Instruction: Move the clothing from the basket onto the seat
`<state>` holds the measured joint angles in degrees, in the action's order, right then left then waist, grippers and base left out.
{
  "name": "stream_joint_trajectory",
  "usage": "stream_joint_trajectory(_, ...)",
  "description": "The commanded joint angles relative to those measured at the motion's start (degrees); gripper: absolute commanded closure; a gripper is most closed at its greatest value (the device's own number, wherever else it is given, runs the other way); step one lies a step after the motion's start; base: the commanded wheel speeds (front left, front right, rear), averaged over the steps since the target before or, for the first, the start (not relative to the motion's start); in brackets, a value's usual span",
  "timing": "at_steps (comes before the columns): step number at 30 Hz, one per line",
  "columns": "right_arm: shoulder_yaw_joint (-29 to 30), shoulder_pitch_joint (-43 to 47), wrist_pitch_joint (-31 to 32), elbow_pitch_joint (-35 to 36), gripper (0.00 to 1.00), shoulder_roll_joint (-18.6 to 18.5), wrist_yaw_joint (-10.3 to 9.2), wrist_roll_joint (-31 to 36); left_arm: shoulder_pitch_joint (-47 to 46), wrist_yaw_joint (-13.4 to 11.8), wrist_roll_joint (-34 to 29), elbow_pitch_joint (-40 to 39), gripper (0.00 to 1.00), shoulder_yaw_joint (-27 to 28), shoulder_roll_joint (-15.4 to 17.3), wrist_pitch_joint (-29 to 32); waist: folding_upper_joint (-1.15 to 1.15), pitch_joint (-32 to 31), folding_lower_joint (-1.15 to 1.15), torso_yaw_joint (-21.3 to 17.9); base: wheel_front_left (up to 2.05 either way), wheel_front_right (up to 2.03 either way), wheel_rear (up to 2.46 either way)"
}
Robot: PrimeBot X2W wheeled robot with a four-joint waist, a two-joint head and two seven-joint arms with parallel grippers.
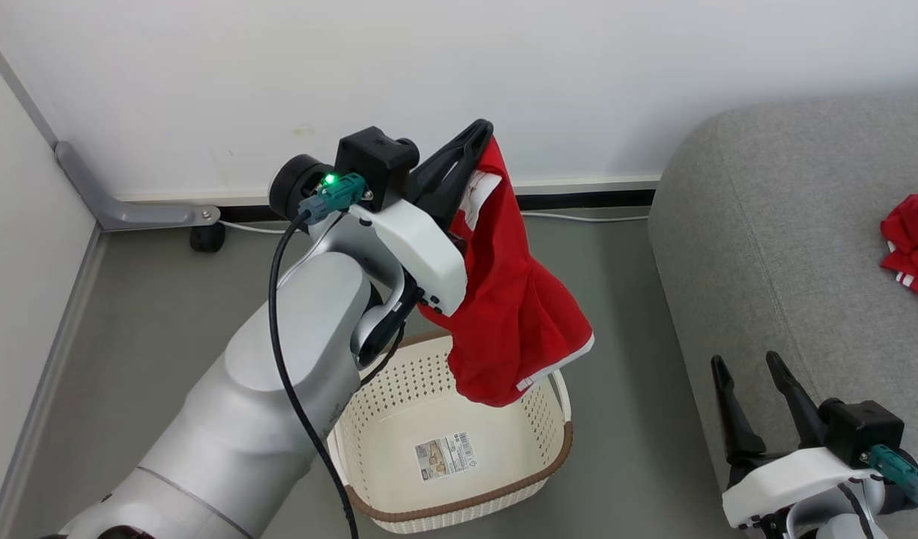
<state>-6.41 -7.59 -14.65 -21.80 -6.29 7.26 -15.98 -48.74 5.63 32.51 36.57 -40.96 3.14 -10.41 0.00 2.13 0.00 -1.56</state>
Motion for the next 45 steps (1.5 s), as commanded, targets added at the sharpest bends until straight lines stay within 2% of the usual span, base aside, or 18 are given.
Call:
stream_joint_trajectory(1,-1.38,-0.49,-0.35,1.0,0.0,-0.48,0.23,0.68,-3.44,-0.73,-0.29,-1.96,1.0,1.62,1.41,0.31,0.0,0.06,0.0,-0.03,0.0,0.0,0.0)
stream_joint_trajectory(7,-2.88,-1.61,-0.35,1.79,0.0,-0.64,0.23,1.23,-4.55,-1.44,-0.25,-4.88,1.0,1.39,1.52,1.74,0.0,0.73,0.0,-0.05,0.0,0.0,0.0)
stream_joint_trajectory(16,-17.03,-11.71,-0.35,3.65,0.0,-5.46,0.23,0.95,-4.8,-2.27,-0.09,-7.14,1.0,0.4,1.18,2.4,0.0,2.14,0.0,0.02,0.0,0.0,0.0)
stream_joint_trajectory(22,-28.19,-19.91,-0.35,1.23,0.0,-8.62,0.23,-0.84,-5.46,-2.38,0.1,-8.09,1.0,-0.35,0.82,2.31,0.0,2.52,0.0,0.96,0.0,0.0,0.0)
stream_joint_trajectory(27,-35.2,-26.21,-0.35,-1.97,0.0,-10.96,0.23,-1.99,-5.81,-2.44,0.3,-8.86,1.0,-1.15,0.53,2.16,0.0,2.83,0.0,1.96,0.0,0.0,0.0)
stream_joint_trajectory(35,-41.05,-33.13,-0.35,-6.33,0.0,-13.64,0.23,-3.62,-6.22,-2.69,0.59,-10.46,1.0,-2.77,0.17,1.97,0.0,3.28,0.0,3.09,0.0,0.0,0.0)
stream_joint_trajectory(42,-46.83,-36.79,-0.35,-10.05,0.0,-13.75,0.23,-6.36,-6.68,-2.92,0.9,-11.61,1.0,-4.01,-0.01,1.95,0.0,3.43,0.0,3.73,0.0,0.0,0.0)
stream_joint_trajectory(45,-51.2,-38.77,-0.35,-12.03,0.0,-13.35,0.23,-8.74,-6.91,-2.97,0.99,-12.32,1.0,-4.95,-0.08,2.02,0.0,3.52,0.0,4.18,0.0,0.0,0.0)
